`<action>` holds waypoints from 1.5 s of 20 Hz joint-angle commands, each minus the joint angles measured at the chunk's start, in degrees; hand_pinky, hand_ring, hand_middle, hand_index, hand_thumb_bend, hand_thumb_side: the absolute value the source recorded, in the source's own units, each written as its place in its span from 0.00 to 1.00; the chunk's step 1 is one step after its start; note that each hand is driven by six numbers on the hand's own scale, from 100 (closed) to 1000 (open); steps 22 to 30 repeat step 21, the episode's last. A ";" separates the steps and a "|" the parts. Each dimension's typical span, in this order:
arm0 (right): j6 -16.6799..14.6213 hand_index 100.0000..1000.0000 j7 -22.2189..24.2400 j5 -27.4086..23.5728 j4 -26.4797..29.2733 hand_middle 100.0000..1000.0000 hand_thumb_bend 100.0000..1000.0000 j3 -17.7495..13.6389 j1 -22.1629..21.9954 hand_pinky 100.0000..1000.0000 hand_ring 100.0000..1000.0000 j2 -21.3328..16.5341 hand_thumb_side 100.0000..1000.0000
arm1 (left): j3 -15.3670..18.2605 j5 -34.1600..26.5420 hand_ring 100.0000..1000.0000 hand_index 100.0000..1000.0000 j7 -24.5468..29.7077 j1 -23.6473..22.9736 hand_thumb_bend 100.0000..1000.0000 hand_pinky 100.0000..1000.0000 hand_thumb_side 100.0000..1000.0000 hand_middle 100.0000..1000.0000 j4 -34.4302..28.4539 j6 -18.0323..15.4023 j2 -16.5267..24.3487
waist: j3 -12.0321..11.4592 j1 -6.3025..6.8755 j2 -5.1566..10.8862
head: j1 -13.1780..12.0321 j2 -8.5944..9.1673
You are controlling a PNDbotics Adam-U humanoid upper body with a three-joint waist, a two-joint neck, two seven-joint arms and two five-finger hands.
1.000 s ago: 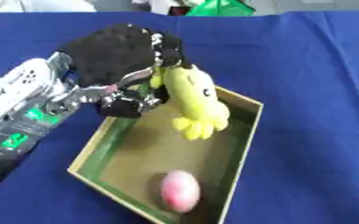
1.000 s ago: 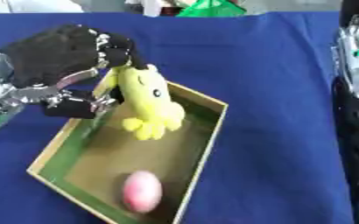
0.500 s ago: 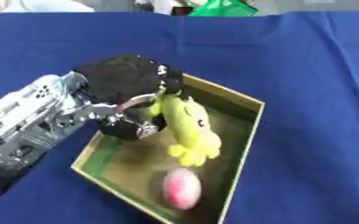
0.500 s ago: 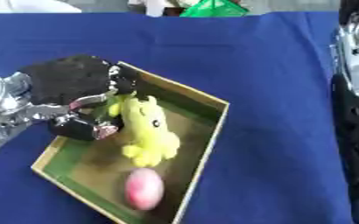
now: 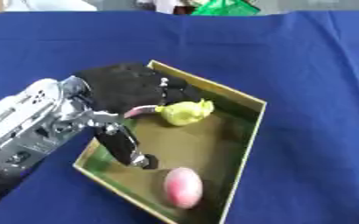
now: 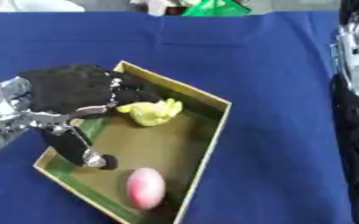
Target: Pick up objects on the table and place them in the box.
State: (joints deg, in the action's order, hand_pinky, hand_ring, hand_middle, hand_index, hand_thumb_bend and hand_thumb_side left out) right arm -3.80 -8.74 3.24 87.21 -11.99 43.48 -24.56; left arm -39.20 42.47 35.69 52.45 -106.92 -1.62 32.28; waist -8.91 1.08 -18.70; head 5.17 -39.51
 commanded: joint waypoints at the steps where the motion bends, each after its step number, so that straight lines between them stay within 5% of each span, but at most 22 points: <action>1: 0.07 0.82 -0.22 -0.58 1.45 0.61 0.72 -0.41 0.55 0.71 0.91 -2.13 1.00 | 1.71 0.57 0.83 0.98 -0.34 0.22 0.45 0.62 0.08 0.87 -1.67 0.43 1.08 | -0.15 -0.04 1.35 | 0.12 -0.07; 5: 0.05 0.82 -0.35 -0.76 1.59 0.61 0.72 -0.46 0.40 0.71 0.90 -2.35 1.00 | 3.64 -1.31 0.80 0.95 -4.15 -0.36 0.26 0.58 0.12 0.83 -4.08 2.47 1.54 | -0.51 -0.10 1.43 | 0.29 -0.14; 8: -0.02 0.82 -0.55 -0.60 1.85 0.61 0.72 -0.48 0.48 0.71 0.90 -2.36 1.00 | 6.24 -3.77 0.78 0.89 -9.94 -1.05 0.15 0.55 0.29 0.81 -6.89 4.22 2.32 | -0.94 -0.14 1.58 | 0.45 -0.16; 16: -1.01 0.82 -1.78 0.64 3.71 0.63 0.72 -0.39 1.23 0.71 0.90 -2.13 1.00 | 14.77 -14.43 0.74 0.85 -32.61 -8.38 0.22 0.49 0.58 0.78 -7.67 4.06 4.42 | -1.50 -0.25 1.78 | 1.30 -0.12; 21: -1.96 0.82 -3.17 2.01 5.27 0.64 0.72 -0.53 1.47 0.71 0.90 -1.89 1.00 | 23.68 -20.79 0.72 0.86 -49.47 -17.09 0.20 0.48 0.68 0.76 -7.68 4.93 2.52 | -1.94 -0.52 1.70 | 2.26 -0.05; 30: -1.96 0.82 -3.17 2.01 5.27 0.64 0.72 -0.53 1.47 0.71 0.90 -1.89 1.00 | 23.68 -20.79 0.72 0.86 -49.47 -17.09 0.20 0.48 0.68 0.76 -7.68 4.93 2.52 | -1.94 -0.52 1.70 | 2.26 -0.05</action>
